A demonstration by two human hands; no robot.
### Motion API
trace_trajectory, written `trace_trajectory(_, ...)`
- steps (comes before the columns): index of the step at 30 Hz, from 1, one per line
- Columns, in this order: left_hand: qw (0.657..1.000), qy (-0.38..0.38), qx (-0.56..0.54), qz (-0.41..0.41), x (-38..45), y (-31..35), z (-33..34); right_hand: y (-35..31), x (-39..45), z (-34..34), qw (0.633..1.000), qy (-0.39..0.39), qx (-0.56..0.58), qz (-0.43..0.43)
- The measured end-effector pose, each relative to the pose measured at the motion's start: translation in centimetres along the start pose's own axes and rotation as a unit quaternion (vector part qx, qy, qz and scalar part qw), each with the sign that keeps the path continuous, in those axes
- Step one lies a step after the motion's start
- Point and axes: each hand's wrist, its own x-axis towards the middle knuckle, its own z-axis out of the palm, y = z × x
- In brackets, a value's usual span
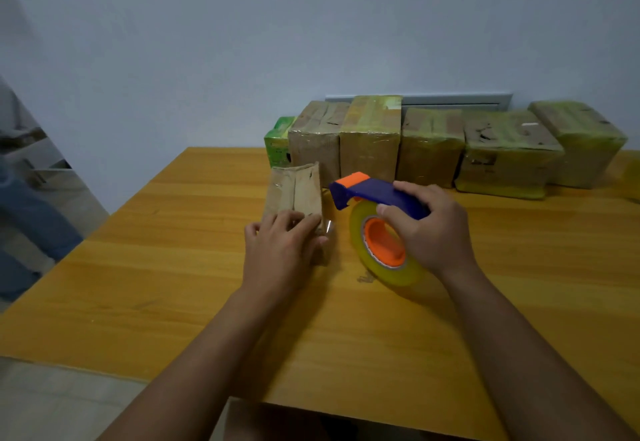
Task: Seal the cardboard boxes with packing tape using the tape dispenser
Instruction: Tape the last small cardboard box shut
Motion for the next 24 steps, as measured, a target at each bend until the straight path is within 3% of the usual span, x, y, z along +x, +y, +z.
trace_trajectory(5, 1.000, 0.006, 0.020, -0.012, -0.1, 0.8, -0.1, 0.8, -0.6, 1.3, 0.999, 0.028, 0.006, -0.014)
trace_trajectory(12, 0.990, 0.037, 0.045, -0.127, 1.2, 3.9, 0.6, 1.7, -1.0, 0.8, 0.997, 0.055, 0.050, -0.005)
trace_trajectory(18, 0.986, 0.056, 0.119, -0.100, 0.2, 4.0, 2.1, 2.0, -1.4, 1.0, 0.997, 0.045, 0.058, -0.013)
trace_trajectory(24, 0.995, 0.025, 0.089, -0.047, -0.2, 3.0, 0.4, 1.8, -1.4, 1.1, 0.996, 0.055, 0.068, -0.015)
